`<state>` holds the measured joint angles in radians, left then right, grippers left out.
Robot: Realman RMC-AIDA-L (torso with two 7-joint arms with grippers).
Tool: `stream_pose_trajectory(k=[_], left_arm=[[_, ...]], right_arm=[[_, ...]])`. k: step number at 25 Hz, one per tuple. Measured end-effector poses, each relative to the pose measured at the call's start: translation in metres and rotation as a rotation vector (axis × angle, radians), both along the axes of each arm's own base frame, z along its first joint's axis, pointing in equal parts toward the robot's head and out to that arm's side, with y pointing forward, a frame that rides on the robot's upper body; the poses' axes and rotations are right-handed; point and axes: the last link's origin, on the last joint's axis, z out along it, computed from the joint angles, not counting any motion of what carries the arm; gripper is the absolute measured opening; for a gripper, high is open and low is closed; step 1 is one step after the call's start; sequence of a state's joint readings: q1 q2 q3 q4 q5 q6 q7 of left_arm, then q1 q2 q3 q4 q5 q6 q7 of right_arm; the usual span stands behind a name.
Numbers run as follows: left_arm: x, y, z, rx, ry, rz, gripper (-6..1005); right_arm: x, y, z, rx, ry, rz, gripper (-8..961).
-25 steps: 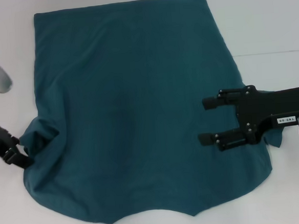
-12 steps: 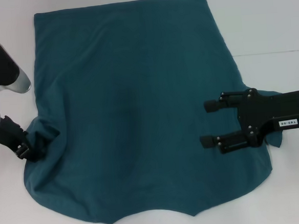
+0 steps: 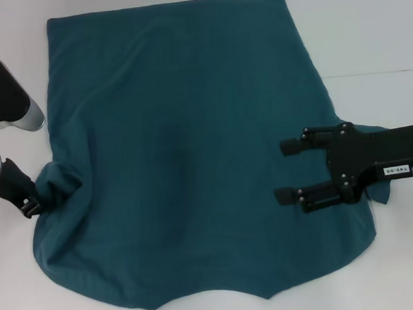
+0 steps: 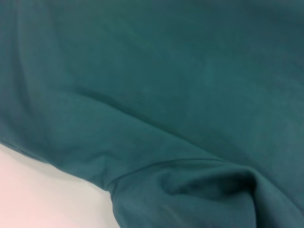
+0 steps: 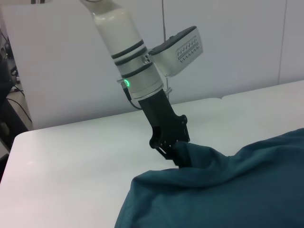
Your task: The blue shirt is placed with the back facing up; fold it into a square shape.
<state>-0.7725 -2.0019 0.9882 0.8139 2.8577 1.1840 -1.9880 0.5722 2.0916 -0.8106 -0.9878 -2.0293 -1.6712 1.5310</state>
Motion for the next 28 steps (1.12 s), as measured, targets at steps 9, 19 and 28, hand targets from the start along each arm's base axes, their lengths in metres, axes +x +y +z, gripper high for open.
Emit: stream_pose_trajectory(k=[9, 19, 28], left_arm=[[0.007, 0.002, 0.006, -0.002, 0.018, -0.023, 108], [0.048, -0.006, 0.028, -0.109, 0.100, -0.035, 40], [0.080, -0.003, 0.013, -0.195, 0.218, -0.054, 87]], right_arm=[[0.000, -0.001, 0.000, -0.004, 0.006, -0.004, 925], [0.000, 0.000, 0.002, 0.012, 0.017, 0.002, 924], [0.003, -0.003, 0.002, 0.020, 0.032, 0.013, 924]])
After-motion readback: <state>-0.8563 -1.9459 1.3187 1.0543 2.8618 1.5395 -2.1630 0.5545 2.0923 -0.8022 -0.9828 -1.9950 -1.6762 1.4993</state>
